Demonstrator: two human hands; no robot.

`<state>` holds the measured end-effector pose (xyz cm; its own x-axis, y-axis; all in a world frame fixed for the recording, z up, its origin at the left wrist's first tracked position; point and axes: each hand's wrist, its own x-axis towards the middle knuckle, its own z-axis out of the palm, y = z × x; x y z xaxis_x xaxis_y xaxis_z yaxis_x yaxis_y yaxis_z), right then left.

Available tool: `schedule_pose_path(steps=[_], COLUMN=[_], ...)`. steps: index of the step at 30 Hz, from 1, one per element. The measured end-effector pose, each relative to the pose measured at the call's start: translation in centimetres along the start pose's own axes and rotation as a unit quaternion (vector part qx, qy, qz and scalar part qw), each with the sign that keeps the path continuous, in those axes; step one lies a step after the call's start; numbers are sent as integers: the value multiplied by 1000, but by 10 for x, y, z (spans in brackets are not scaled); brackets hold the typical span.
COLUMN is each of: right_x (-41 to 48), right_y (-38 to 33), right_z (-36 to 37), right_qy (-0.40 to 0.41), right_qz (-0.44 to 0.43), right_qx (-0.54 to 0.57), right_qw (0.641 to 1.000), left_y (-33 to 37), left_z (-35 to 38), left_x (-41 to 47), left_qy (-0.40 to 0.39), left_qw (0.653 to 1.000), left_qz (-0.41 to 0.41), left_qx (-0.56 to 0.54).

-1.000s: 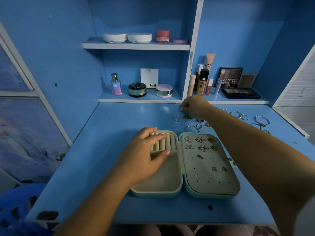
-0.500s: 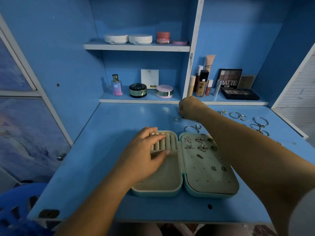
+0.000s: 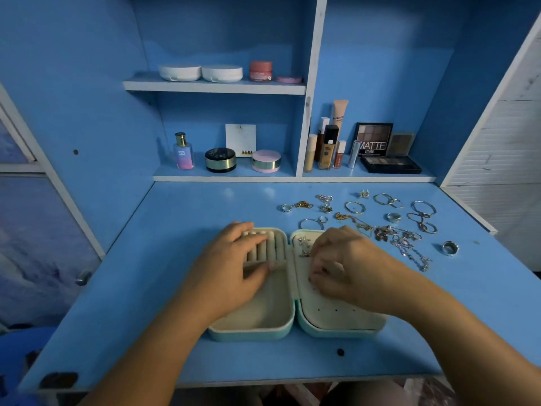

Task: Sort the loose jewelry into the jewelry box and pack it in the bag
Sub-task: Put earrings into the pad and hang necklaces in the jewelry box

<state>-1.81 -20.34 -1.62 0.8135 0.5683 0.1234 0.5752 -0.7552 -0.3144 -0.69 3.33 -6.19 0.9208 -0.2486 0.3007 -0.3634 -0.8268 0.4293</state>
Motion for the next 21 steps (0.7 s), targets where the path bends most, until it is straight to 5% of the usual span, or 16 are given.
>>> schedule_pose_path(steps=[5, 10, 21], right_x=[6, 36, 76], right_y=[33, 107, 145], right_z=[-19, -30, -33], right_qy=[60, 110, 15], right_qz=[53, 216, 252], right_qx=[33, -1, -45], right_qw=[996, 970, 967], left_y=[15, 48, 69], left_z=[-6, -2, 11], left_x=[-4, -8, -3], left_qy=[21, 1, 4], left_qw=[1000, 999, 999], left_qz=[13, 46, 52], left_qx=[6, -7, -11])
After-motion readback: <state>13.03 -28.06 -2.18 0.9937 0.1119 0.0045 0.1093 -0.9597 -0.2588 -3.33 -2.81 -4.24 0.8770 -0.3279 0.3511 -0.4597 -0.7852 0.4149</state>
